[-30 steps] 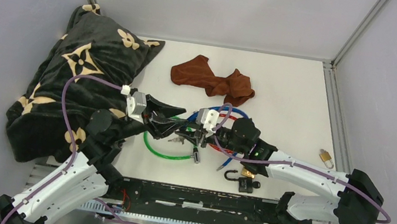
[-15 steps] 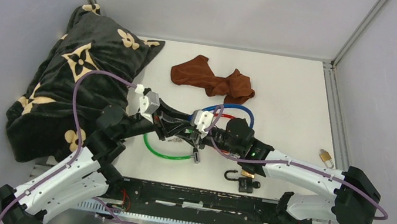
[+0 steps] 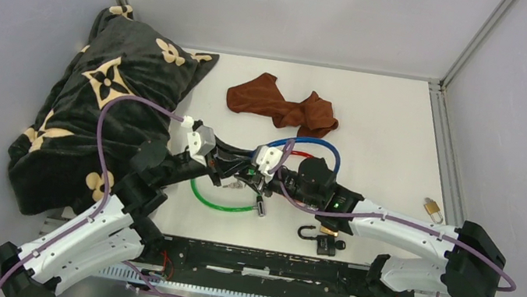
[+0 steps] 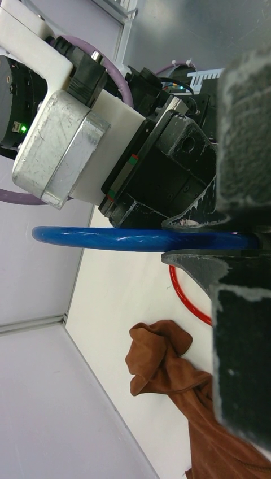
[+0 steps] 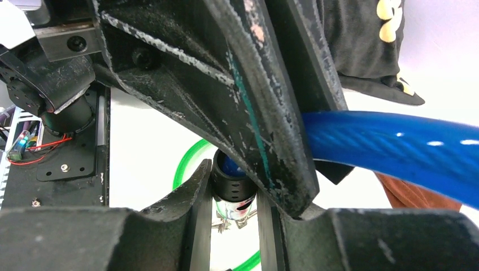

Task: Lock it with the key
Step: Lock the lock.

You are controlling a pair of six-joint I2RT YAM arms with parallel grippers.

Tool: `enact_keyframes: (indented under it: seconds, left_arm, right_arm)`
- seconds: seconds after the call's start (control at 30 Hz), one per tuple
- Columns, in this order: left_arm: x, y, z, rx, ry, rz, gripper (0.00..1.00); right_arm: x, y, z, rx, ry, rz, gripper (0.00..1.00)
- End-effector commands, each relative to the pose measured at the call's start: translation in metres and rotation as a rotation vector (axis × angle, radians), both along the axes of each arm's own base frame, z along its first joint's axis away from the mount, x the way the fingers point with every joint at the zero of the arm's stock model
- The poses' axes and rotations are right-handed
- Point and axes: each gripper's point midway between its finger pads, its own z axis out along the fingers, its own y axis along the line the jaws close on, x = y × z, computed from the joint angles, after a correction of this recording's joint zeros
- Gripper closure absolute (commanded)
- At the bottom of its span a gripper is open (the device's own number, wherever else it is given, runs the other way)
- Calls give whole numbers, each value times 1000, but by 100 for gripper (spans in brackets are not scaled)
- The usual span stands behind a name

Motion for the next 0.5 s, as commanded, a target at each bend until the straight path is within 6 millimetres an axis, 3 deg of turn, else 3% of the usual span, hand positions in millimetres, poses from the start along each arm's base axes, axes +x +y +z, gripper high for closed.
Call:
enact_keyframes:
  seconds: [0.0, 0.03, 0.13, 0.17, 0.37, 0.47]
  left_arm:
    - [14, 7, 0, 18, -50, 83, 98]
    - [14, 6, -2, 22, -47, 77, 98]
    - [15, 4, -4, 21, -19, 71, 69]
    - [17, 4, -5, 18, -8, 81, 67]
    - [41, 15, -9, 33, -3, 221, 67]
    - [36, 13, -32, 123, 27, 187, 70]
  right_arm:
    - [-19, 7, 50, 102, -97, 76, 100]
    - [-20, 8, 50, 101, -95, 79, 100]
    - [-20, 11, 50, 98, -90, 89, 100]
    - [-21, 14, 49, 94, -86, 94, 100]
    - [-28, 22, 46, 76, -95, 101, 100]
    - [-27, 20, 48, 74, -100, 91, 100]
